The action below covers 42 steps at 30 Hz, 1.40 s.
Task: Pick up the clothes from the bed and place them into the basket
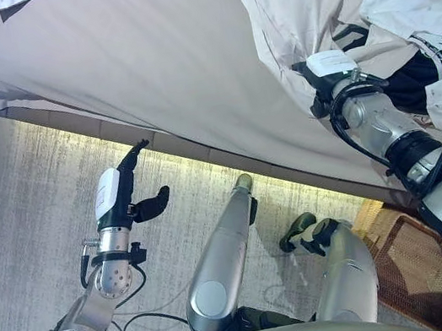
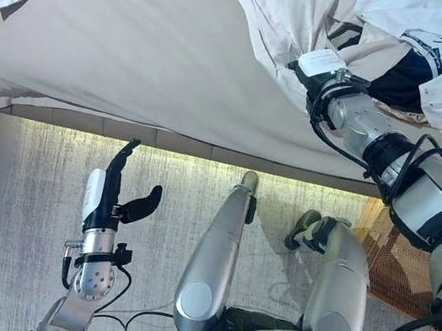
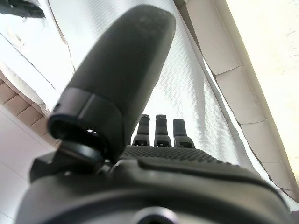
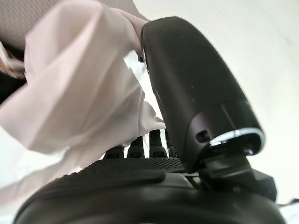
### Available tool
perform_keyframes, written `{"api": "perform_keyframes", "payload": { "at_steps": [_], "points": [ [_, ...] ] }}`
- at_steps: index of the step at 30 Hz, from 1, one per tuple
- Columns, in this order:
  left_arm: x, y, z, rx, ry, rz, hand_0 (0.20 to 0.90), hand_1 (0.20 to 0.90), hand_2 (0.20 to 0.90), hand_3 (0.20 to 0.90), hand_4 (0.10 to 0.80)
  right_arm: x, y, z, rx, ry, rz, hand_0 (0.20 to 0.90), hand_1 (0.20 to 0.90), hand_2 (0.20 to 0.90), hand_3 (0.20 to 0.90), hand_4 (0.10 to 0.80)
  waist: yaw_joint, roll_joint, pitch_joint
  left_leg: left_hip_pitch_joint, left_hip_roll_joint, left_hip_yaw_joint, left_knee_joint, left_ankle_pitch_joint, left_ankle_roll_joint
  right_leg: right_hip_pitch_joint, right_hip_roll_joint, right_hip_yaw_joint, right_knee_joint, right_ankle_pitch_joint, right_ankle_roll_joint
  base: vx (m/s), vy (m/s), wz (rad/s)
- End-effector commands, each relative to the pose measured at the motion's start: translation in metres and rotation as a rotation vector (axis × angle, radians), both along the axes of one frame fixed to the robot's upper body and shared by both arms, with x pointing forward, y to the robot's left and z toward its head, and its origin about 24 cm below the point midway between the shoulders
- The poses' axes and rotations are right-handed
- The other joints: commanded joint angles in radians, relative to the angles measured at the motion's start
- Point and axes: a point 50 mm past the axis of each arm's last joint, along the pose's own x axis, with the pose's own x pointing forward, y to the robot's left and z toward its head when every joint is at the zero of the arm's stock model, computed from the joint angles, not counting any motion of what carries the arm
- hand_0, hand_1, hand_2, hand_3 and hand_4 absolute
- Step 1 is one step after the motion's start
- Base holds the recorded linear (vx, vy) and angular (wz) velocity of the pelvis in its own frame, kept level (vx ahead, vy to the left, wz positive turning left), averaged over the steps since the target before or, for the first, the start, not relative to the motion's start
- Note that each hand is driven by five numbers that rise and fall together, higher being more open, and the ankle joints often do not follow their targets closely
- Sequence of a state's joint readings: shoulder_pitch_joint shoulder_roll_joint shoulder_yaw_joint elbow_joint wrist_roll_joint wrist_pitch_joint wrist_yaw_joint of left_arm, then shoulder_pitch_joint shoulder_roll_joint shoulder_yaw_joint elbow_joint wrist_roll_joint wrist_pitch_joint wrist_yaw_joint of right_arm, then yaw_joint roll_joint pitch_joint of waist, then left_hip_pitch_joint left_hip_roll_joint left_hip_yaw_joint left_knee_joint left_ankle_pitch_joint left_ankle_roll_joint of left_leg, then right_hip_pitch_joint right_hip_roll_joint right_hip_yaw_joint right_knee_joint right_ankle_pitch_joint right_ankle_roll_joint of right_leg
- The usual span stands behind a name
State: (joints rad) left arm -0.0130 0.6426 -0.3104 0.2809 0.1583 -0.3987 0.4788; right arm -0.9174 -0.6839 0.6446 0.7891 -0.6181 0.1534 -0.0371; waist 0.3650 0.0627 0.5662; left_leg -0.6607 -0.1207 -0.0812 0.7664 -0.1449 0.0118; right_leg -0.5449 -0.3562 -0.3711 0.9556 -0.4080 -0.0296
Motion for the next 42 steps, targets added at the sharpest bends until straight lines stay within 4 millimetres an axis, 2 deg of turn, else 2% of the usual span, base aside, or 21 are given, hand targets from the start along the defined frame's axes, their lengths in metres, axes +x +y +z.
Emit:
{"api": "perform_keyframes", "payload": {
  "at_steps": [1,3,5,6,7,8,9,11,17,22,29,30,34,36,41,42],
  "points": [
    [0.000,-0.011,0.039,-0.039,-0.227,-0.082,0.900,0.900,0.900,0.900,0.800,0.006,-0.018,0.035,-0.040,-0.084,-0.090,0.900,0.900,0.900,0.900,0.800,0.014,0.056,-0.046,0.005,-0.015,0.005,0.076,-0.126,0.039,-0.021,0.089,-0.009,0.042,0.026,-0.040,-0.059,-0.002,-0.02],
    [0.001,-0.013,0.041,-0.041,-0.230,-0.092,0.900,0.900,0.900,0.900,0.800,0.006,-0.023,0.037,-0.043,-0.087,-0.118,0.900,0.900,0.900,0.900,0.800,0.012,0.058,-0.046,-0.013,-0.017,0.007,0.103,-0.136,0.041,-0.040,0.087,-0.006,0.061,0.020,-0.042,-0.061,-0.006,0.00],
    [0.002,-0.015,0.042,-0.040,-0.233,-0.098,0.900,0.900,0.900,0.900,0.800,0.006,-0.027,0.040,-0.048,-0.091,-0.136,0.846,0.846,0.846,0.837,0.737,0.009,0.059,-0.046,-0.023,-0.017,0.008,0.120,-0.145,0.043,-0.052,0.087,-0.003,0.073,0.016,-0.043,-0.021,-0.004,0.01],
    [0.002,-0.015,0.042,-0.040,-0.233,-0.098,0.900,0.900,0.900,0.900,0.800,0.006,-0.027,0.040,-0.048,-0.091,-0.136,0.846,0.846,0.846,0.837,0.737,0.009,0.059,-0.046,-0.023,-0.017,0.008,0.120,-0.145,0.043,-0.052,0.087,-0.003,0.073,0.016,-0.043,-0.035,-0.003,0.03],
    [0.002,-0.016,0.043,-0.040,-0.233,-0.105,0.900,0.900,0.900,0.900,0.800,0.006,-0.032,0.045,-0.064,-0.095,-0.163,0.728,0.728,0.728,0.700,0.600,0.006,0.059,-0.046,-0.031,-0.016,0.008,0.138,-0.152,0.046,-0.062,0.089,0.000,0.085,0.013,-0.046,-0.032,0.000,0.03],
    [0.002,-0.016,0.043,-0.040,-0.233,-0.105,0.900,0.900,0.900,0.900,0.800,0.006,-0.032,0.046,-0.069,-0.097,-0.166,0.714,0.714,0.714,0.683,0.583,0.006,0.059,-0.046,-0.036,-0.016,0.009,0.144,-0.155,0.047,-0.067,0.090,0.002,0.089,0.011,-0.046,-0.059,0.007,0.00],
    [0.001,-0.016,0.043,-0.040,-0.234,-0.109,0.900,0.900,0.900,0.900,0.800,0.005,-0.037,0.049,-0.097,-0.095,-0.185,0.535,0.535,0.535,0.475,0.375,0.003,0.059,-0.046,-0.043,-0.015,0.011,0.155,-0.158,0.048,-0.075,0.092,0.005,0.096,0.010,-0.047,-0.041,0.010,-0.02],
    [0.001,-0.017,0.044,-0.039,-0.235,-0.110,0.900,0.900,0.900,0.900,0.800,0.004,-0.042,0.052,-0.115,-0.094,-0.194,0.300,0.300,0.300,0.200,0.100,0.000,0.058,-0.046,-0.048,-0.012,0.014,0.163,-0.161,0.050,-0.083,0.094,0.009,0.102,0.009,-0.048,-0.049,0.009,-0.03],
    [0.003,-0.015,0.045,-0.034,-0.228,-0.105,0.900,0.900,0.900,0.900,0.800,0.002,-0.044,0.052,-0.120,-0.107,-0.148,0.300,0.300,0.300,0.200,0.100,-0.012,0.046,-0.046,-0.008,-0.003,0.015,0.135,-0.154,0.047,-0.049,0.097,0.015,0.079,0.019,-0.042,-0.024,0.003,-0.02],
    [0.005,-0.014,0.046,-0.035,-0.231,-0.103,0.900,0.900,0.900,0.900,0.800,0.000,-0.043,0.053,-0.103,-0.144,-0.121,0.300,0.300,0.300,0.200,0.100,-0.021,0.027,-0.046,0.086,0.012,0.022,0.056,-0.135,0.039,0.045,0.099,0.012,0.009,0.040,-0.033,-0.002,0.012,-0.06],
    [0.010,-0.011,0.044,0.000,-0.200,-0.094,0.900,0.900,0.900,0.900,0.800,-0.002,-0.039,0.058,0.060,-0.212,-0.084,0.300,0.300,0.300,0.200,0.100,-0.045,-0.013,-0.046,0.276,0.055,0.047,-0.070,-0.113,0.017,0.246,0.107,0.005,-0.143,0.082,-0.017,0.010,0.022,-0.16],
    [0.011,-0.007,0.042,-0.001,-0.184,-0.076,0.900,0.900,0.900,0.900,0.800,-0.004,-0.041,0.062,0.126,-0.224,-0.085,0.300,0.300,0.300,0.200,0.100,-0.055,-0.022,-0.063,0.312,0.072,0.055,-0.124,-0.076,0.015,0.288,0.115,-0.007,-0.205,0.119,-0.026,-0.004,0.039,-0.21],
    [0.012,-0.003,0.034,-0.008,-0.147,-0.042,0.900,0.900,0.900,0.900,0.800,-0.006,-0.045,0.067,0.318,-0.240,-0.100,0.300,0.300,0.300,0.200,0.100,-0.070,-0.043,-0.115,0.382,0.098,0.066,-0.187,-0.066,0.003,0.370,0.136,-0.003,-0.298,0.141,-0.022,0.061,0.018,-0.27],
    [0.013,0.000,0.028,-0.010,-0.115,-0.020,0.900,0.900,0.900,0.900,0.800,-0.008,-0.052,0.082,0.435,-0.296,-0.106,0.300,0.300,0.300,0.200,0.100,-0.078,-0.060,-0.160,0.438,0.111,0.072,-0.242,-0.059,-0.005,0.436,0.156,-0.001,-0.374,0.153,-0.017,0.099,-0.004,-0.16],
    [0.014,0.007,0.016,-0.012,-0.030,-0.002,0.900,0.900,0.900,0.900,0.800,-0.014,-0.074,0.118,0.549,-0.368,-0.144,0.300,0.300,0.300,0.200,0.100,-0.090,-0.091,-0.257,0.549,0.121,0.069,-0.375,-0.026,-0.021,0.550,0.195,0.013,-0.535,0.186,0.000,0.131,-0.002,-0.13],
    [0.013,0.009,0.010,-0.010,0.000,0.014,0.900,0.900,0.900,0.900,0.800,-0.017,-0.080,0.136,0.589,-0.409,-0.141,0.300,0.300,0.300,0.200,0.100,-0.097,-0.103,-0.293,0.590,0.125,0.073,-0.429,-0.007,-0.028,0.585,0.211,0.018,-0.593,0.200,0.008,0.165,0.003,-0.13]
  ]
}}
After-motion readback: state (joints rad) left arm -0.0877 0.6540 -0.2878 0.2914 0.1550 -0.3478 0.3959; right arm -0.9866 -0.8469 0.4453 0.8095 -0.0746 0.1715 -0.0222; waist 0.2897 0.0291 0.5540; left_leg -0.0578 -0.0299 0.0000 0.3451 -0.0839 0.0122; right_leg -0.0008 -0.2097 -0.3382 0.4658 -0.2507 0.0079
